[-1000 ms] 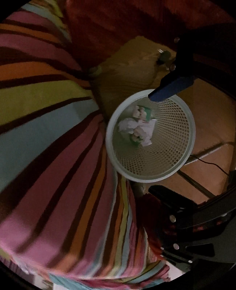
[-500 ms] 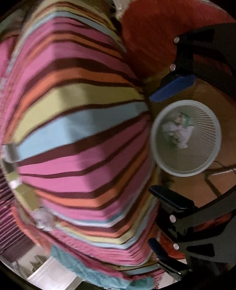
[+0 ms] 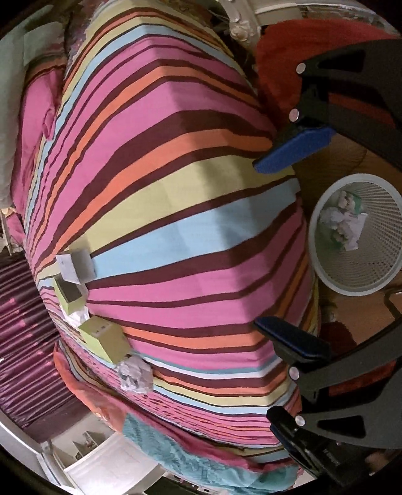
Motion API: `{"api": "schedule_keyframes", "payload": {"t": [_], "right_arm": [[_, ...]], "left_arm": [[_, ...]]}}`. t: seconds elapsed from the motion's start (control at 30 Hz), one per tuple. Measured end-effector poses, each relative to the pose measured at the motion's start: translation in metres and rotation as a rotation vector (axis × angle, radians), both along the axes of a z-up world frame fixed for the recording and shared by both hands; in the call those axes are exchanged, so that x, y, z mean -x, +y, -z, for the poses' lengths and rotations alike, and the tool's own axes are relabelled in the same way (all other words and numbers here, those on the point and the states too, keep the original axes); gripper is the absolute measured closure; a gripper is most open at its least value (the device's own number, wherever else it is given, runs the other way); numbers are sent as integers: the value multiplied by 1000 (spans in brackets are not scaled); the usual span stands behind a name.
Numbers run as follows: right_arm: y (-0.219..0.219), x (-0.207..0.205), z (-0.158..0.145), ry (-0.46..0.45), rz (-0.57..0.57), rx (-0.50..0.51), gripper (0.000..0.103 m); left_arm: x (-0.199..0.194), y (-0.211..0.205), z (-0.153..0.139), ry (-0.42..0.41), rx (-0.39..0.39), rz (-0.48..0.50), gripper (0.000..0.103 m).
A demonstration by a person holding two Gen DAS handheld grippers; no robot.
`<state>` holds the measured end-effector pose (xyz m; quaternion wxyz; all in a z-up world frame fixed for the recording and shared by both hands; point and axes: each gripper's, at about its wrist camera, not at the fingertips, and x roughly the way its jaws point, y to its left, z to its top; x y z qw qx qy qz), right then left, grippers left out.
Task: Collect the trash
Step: 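Move both open grippers back toward the paper ball and boxes on the bed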
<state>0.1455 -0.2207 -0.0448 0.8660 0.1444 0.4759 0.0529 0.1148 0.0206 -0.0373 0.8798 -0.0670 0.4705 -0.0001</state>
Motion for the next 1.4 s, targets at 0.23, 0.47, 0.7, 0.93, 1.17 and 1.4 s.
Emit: {"api": "schedule_keyframes", "payload": {"t": [0.23, 0.47, 0.7, 0.93, 1.17, 1.4], "right_arm": [[-2, -23, -6, -10, 5, 2, 14], [5, -49, -18, -50, -15, 45, 13], [9, -80, -27, -81, -15, 64, 13], [10, -109, -33, -101, -22, 92, 13], [14, -131, -32, -97, -30, 108, 13], [23, -152, -28, -80, -53, 116, 13]], "left_arm": [[-29, 14, -6, -19, 2, -48, 21], [-62, 22, -17, -61, -1, -52, 21], [-94, 29, -21, -77, -7, -53, 21], [-126, 33, -22, -95, -37, -33, 21], [-156, 38, -22, -98, -37, -22, 21], [-183, 40, -19, -92, -43, 7, 21]]}}
